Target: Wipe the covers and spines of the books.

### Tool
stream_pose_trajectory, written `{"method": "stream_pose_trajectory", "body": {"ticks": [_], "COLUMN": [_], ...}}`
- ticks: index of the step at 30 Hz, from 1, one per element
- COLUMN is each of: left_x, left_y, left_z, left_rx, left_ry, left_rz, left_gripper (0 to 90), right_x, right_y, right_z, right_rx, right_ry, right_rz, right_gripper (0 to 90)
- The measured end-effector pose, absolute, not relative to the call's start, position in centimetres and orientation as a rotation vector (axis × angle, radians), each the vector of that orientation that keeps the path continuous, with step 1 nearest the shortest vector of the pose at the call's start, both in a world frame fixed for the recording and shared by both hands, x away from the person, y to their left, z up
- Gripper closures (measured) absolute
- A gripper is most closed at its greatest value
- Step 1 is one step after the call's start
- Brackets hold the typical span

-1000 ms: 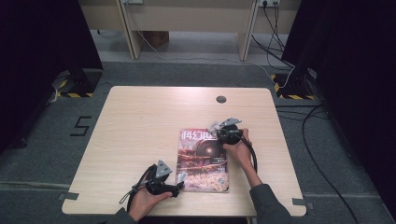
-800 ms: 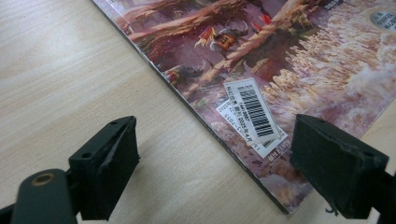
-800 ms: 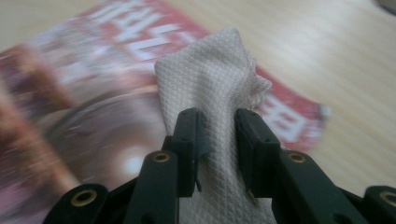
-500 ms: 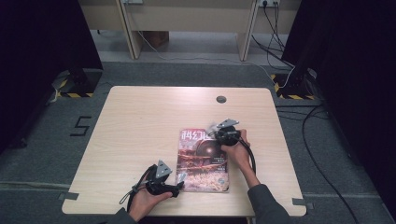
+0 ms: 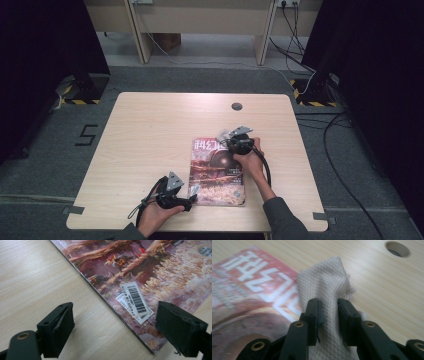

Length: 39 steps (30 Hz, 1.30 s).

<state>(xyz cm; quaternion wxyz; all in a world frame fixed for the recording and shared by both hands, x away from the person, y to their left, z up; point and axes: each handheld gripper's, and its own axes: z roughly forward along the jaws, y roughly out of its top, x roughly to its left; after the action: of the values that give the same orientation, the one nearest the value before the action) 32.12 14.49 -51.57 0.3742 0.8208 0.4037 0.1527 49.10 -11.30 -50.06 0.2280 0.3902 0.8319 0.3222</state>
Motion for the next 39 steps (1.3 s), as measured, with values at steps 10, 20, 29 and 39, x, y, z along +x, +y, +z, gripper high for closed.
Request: {"method": "stream_pose_trajectory", "body": {"ticks": [10, 20, 29, 39], "left_x": [32.1, 32.4, 34.2, 34.6], "left_y": [14.5, 15.1, 19.6, 21.7], "left_z": [-51.6, -51.1, -49.8, -49.7], "left_rx": [2.102, 2.094, 1.967, 1.919], "left_ry": [1.034, 1.009, 1.158, 1.234], "left_rz": [0.393, 0.369, 0.414, 0.475], "left_gripper": [14.5, 19.8, 19.6, 19.6], "right_x": [50.0, 47.4, 43.6, 38.6], "right_y": [-5.2, -2.0, -3.0, -3.9], "right_z": [-49.9, -49.9, -50.0, -49.6], "right_rx": [0.990, 0.802, 0.722, 0.602], "right_ry": [2.366, 2.453, 2.538, 2.646], "right_rz": [0.880, 0.895, 0.970, 0.974], "right_gripper": [71.0, 72.4, 72.3, 72.1]}}
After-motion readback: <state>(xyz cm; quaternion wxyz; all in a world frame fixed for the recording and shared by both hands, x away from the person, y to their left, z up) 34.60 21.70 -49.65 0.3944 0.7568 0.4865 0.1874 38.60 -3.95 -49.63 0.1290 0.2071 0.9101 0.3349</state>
